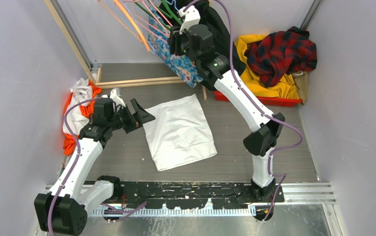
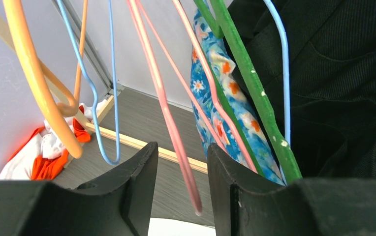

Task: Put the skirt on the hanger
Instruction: Pick up the hanger from the clothesline.

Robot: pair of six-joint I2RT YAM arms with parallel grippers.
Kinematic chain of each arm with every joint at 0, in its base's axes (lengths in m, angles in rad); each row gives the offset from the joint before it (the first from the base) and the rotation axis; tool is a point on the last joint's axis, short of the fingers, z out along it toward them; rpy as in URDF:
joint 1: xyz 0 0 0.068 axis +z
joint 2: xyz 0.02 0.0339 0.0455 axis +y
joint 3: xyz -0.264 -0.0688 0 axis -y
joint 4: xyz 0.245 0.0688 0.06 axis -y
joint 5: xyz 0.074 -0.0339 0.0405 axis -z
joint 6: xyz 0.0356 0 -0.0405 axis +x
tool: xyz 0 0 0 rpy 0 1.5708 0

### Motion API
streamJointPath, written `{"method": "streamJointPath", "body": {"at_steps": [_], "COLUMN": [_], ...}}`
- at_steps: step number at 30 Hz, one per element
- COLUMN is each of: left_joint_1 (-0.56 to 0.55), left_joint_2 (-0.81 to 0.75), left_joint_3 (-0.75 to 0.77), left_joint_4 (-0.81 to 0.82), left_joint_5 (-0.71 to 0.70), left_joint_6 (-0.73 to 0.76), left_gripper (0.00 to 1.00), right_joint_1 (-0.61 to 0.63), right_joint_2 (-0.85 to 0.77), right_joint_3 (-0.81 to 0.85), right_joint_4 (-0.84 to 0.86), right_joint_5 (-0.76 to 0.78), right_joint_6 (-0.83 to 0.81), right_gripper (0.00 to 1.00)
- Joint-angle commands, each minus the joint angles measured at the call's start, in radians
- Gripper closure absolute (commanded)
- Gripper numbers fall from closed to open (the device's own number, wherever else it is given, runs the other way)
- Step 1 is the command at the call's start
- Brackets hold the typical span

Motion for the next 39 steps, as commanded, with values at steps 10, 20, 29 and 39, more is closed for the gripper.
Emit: {"method": "streamJointPath", "body": {"at_steps": [10,20,29,39], "left_joint_1": [0.006,0.009,0.017,0.026], "left_joint_2": [0.000,-0.003,0.000,0.001], "left_joint_3": [0.019,0.011,0.011,0.007], "left_joint_4": [0.064,0.066,0.071,0.078], "left_joint_5": [0.022,0.026,0.037,0.049], "left_joint_6": [0.009,0.011,0.012,0.009], "left_gripper": [0.11,0.11,0.11,0.11], "right_joint_1": [-0.014,-0.031,-0.036,-0.034], "right_joint_2": [0.096,0.136,0.141,0.046], "right_joint_3": [0.204,0.226,0.226,0.192], "right_joint_4": [-0.038,-0.044,-0.033,0.016], "right_joint_5": [-0.089,-0.100,-0.118,-0.169], "right_joint_6": [0.009,0.028,0.035,0.012], "right_gripper": [0.71,0.57,0.91,0.99]}}
